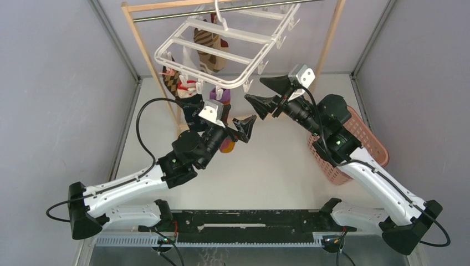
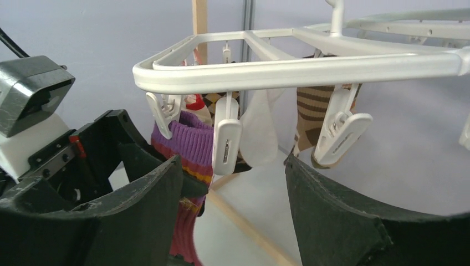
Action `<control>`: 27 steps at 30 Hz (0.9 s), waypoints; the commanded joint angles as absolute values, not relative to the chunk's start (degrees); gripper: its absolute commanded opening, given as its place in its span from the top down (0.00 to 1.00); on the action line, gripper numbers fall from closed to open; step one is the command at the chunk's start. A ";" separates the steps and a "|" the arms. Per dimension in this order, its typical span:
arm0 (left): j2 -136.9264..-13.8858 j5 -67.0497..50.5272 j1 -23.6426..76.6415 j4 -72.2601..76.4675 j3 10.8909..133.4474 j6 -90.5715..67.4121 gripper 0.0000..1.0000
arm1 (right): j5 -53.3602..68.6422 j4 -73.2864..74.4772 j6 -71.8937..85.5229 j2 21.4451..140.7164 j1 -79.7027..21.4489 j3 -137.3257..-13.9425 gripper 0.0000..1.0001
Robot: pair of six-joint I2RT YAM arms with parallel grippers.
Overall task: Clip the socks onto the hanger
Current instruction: Open the clamp at the hanger.
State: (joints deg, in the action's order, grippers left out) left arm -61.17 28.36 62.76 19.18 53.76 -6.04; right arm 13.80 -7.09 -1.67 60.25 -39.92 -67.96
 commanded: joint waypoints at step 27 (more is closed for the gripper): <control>-56.89 29.27 62.64 21.33 51.06 -6.47 0.00 | 15.04 -15.82 -5.62 66.38 -39.99 -69.70 0.40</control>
State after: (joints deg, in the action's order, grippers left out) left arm -58.63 28.97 62.76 19.16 52.23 -6.07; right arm 14.31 -14.02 -5.89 65.73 -40.14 -67.96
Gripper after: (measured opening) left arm 0.997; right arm 0.587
